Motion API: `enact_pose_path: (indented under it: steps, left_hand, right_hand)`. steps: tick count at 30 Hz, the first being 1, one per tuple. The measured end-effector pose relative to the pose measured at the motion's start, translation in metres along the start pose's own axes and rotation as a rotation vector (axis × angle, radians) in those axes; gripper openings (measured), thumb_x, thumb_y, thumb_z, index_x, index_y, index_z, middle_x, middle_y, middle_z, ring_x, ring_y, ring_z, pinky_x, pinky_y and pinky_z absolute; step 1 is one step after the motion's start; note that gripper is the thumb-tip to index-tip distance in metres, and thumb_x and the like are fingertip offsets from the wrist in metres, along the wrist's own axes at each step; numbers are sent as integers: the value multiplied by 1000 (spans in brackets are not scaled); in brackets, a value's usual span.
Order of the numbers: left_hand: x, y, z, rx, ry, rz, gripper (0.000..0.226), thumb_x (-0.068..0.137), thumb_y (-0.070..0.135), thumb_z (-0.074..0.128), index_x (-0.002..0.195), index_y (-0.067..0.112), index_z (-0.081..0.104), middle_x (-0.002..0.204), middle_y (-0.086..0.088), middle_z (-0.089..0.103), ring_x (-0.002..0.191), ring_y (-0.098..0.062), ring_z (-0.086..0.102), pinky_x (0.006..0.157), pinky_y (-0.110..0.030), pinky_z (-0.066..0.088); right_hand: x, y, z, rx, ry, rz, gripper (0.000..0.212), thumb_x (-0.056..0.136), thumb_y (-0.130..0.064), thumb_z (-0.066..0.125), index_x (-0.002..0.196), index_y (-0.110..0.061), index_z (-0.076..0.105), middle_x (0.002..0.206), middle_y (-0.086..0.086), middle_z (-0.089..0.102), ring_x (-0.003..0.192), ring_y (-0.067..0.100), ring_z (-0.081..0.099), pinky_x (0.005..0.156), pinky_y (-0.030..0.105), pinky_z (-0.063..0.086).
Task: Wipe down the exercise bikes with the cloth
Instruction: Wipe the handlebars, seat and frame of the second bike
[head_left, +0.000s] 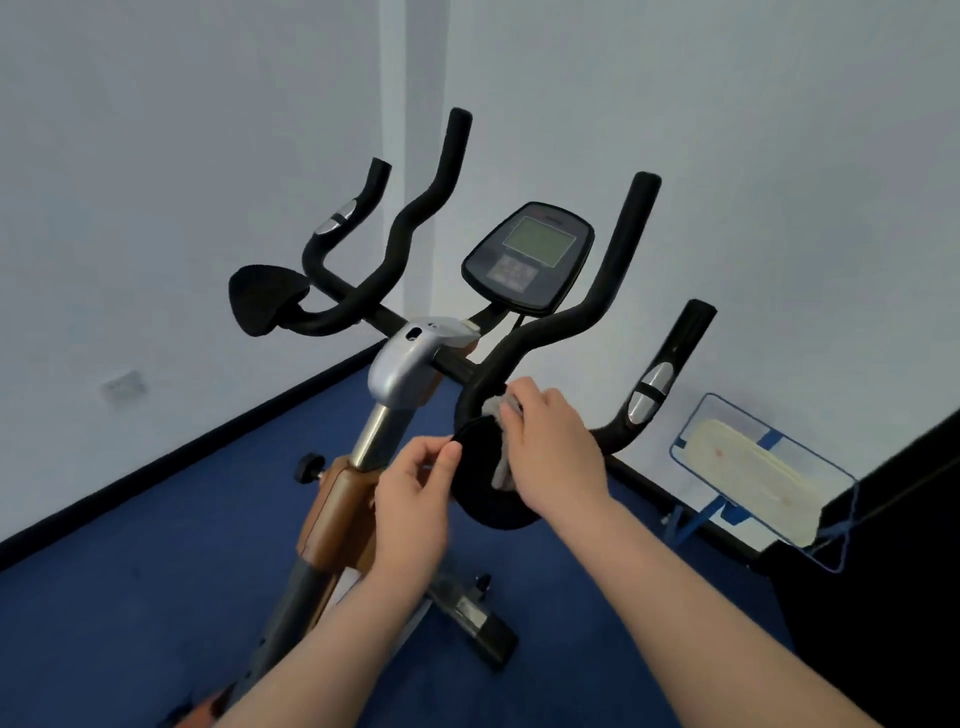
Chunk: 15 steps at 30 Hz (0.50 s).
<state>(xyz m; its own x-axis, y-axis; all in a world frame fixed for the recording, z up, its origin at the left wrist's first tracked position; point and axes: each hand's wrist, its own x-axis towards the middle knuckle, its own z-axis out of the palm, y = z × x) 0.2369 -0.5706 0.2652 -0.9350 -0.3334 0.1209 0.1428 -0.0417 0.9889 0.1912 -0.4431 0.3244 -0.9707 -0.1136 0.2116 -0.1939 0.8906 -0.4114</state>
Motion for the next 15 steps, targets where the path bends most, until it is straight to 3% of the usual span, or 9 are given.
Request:
enact_pose_path:
  steps: [3, 8, 12, 15]
  left_hand:
    - [-2, -2, 6, 23, 59, 23, 16, 98, 18, 57, 89, 25, 68, 85, 3, 73, 83, -8, 69, 72, -19, 53]
    - [-11, -5, 31, 83, 279, 53, 24, 101, 22, 53, 82, 35, 61, 81, 9, 68, 77, -3, 64, 69, -17, 52]
    - [-13, -4, 40, 90, 333, 43, 24, 102, 25, 50, 84, 38, 61, 84, 12, 67, 77, -2, 65, 67, -16, 51]
    - [-12, -5, 39, 104, 352, -14, 20, 101, 31, 51, 86, 37, 62, 86, 9, 67, 81, -6, 64, 69, -24, 54]
  right_hand:
    - [-15, 11, -4, 36, -32, -15, 11, 103, -38, 31, 108, -29, 34, 98, -2, 44, 61, 15, 41, 58, 35, 34]
    - [8, 2, -12, 60, -131, -103, 20, 105, -34, 26, 108, -20, 40, 102, 2, 56, 87, 27, 59, 69, 39, 43]
    - [0, 27, -26, 155, -311, -204, 8, 104, -34, 29, 105, -28, 34, 98, -1, 56, 84, 22, 59, 67, 38, 43]
    - [16, 42, -40, 93, -418, -283, 7, 103, -37, 33, 103, -30, 34, 92, -6, 56, 82, 17, 58, 72, 41, 49]
